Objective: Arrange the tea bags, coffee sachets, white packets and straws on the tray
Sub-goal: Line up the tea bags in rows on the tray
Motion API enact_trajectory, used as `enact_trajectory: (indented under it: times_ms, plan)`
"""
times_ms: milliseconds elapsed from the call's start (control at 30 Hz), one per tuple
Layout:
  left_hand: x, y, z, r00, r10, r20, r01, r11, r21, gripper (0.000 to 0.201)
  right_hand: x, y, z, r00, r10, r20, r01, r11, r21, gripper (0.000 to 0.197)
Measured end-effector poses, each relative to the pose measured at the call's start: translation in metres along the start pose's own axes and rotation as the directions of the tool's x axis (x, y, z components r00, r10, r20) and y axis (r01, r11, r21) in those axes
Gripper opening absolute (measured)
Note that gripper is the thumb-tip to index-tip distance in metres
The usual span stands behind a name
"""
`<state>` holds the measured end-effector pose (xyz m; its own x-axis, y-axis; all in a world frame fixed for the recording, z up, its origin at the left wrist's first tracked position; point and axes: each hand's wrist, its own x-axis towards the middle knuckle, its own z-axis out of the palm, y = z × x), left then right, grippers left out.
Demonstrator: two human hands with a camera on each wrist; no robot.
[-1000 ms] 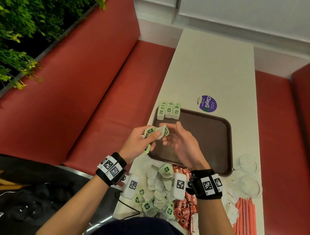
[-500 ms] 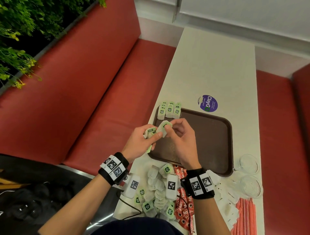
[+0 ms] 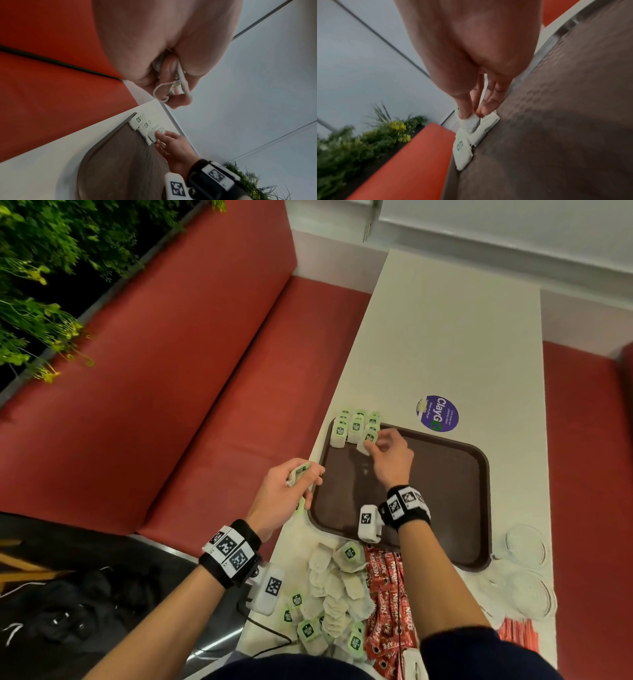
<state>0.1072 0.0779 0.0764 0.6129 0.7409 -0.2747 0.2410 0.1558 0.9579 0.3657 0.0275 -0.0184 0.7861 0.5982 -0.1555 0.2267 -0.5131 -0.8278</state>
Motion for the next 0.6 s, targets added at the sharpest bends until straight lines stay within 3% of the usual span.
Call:
enact_trajectory:
  times_ms: [233, 600]
  plan:
    - [0.002, 0.004, -0.003, 1.000, -0.016, -0.005, 0.016, 1.000, -0.012, 0.017, 0.036, 0.006, 0.035, 0.991, -0.013, 0.133, 0.023, 0.997, -0.072, 0.022]
    - [0.006, 0.008, -0.007, 0.999, -0.043, 0.029, 0.044, 0.999, -0.018, 0.032, 0.032, 0.004, 0.048, 0.997, -0.077, -0.029, 0.070, 0.978, -0.197, 0.039]
